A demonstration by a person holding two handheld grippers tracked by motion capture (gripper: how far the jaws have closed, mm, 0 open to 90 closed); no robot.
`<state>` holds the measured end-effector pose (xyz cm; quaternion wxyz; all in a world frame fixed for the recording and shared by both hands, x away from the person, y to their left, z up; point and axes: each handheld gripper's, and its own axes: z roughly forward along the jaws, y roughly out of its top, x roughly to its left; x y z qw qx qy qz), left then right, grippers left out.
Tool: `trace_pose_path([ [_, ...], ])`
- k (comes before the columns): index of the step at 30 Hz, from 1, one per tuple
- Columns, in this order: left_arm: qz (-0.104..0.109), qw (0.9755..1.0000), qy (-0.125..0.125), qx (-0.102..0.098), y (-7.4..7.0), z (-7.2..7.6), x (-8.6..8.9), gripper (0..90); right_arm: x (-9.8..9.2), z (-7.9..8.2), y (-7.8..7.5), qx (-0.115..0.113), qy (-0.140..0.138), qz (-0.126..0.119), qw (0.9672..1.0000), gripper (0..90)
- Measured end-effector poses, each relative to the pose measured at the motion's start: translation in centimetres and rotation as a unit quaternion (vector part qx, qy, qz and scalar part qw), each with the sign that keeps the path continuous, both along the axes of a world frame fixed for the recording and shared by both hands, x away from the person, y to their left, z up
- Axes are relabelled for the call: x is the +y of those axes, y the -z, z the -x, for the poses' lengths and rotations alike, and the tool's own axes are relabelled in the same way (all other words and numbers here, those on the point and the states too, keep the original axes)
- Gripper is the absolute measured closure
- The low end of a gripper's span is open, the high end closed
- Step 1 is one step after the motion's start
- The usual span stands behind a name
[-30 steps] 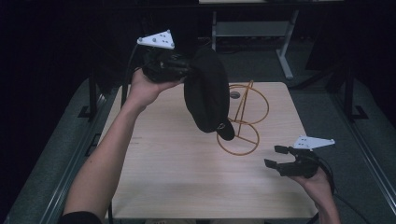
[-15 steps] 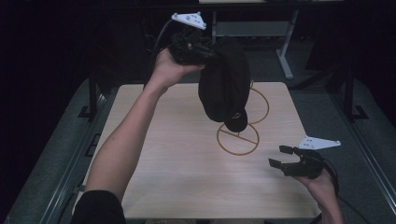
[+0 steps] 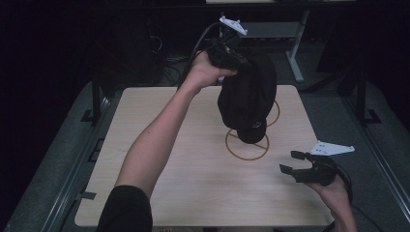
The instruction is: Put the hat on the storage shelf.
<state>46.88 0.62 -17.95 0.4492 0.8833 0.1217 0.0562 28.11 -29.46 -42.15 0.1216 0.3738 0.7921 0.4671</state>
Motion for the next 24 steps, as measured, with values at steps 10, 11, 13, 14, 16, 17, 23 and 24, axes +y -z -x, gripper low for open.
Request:
trace_pose_path([
  [10, -0.043, 0.9991, 0.001, 0.006, 2.0, -0.5, -4.3, 86.4, -0.1, 0.0, 0.0, 0.002, 0.001, -0.006, 1.0000, 24.0],
  [11, -0.044, 0.9990, -0.001, 0.011, 2.4, -0.6, -4.7, 86.3, -0.1, 0.0, 0.0, 0.002, 0.000, -0.006, 1.0000, 24.0],
  [13, -0.053, 0.9985, -0.002, 0.015, 2.9, -0.7, -5.5, 86.2, -0.1, -0.1, 0.1, -0.001, -0.002, -0.005, 1.0000, 24.0],
  [14, -0.058, 0.9982, 0.000, 0.019, 3.1, -0.7, -5.8, 86.1, -0.1, -0.1, 0.2, 0.001, -0.003, -0.004, 1.0000, 24.0],
  [16, -0.058, 0.9981, -0.002, 0.019, 3.4, -0.7, -6.4, 85.7, 0.0, -0.1, 0.2, 0.002, -0.005, -0.002, 1.0000, 24.0],
  [17, -0.054, 0.9983, -0.001, 0.021, 3.5, -0.8, -6.6, 85.6, 0.1, -0.2, 0.3, 0.002, -0.006, -0.002, 1.0000, 24.0],
  [23, -0.046, 0.9986, -0.004, 0.024, 3.9, -0.8, -8.2, 71.3, 0.2, -0.3, 0.4, 0.006, -0.008, -0.002, 0.9999, 24.0],
  [24, -0.048, 0.9986, -0.007, 0.023, 4.0, -0.8, -8.4, 67.3, 0.2, -0.3, 0.4, 0.006, -0.008, -0.003, 0.9999, 23.9],
])
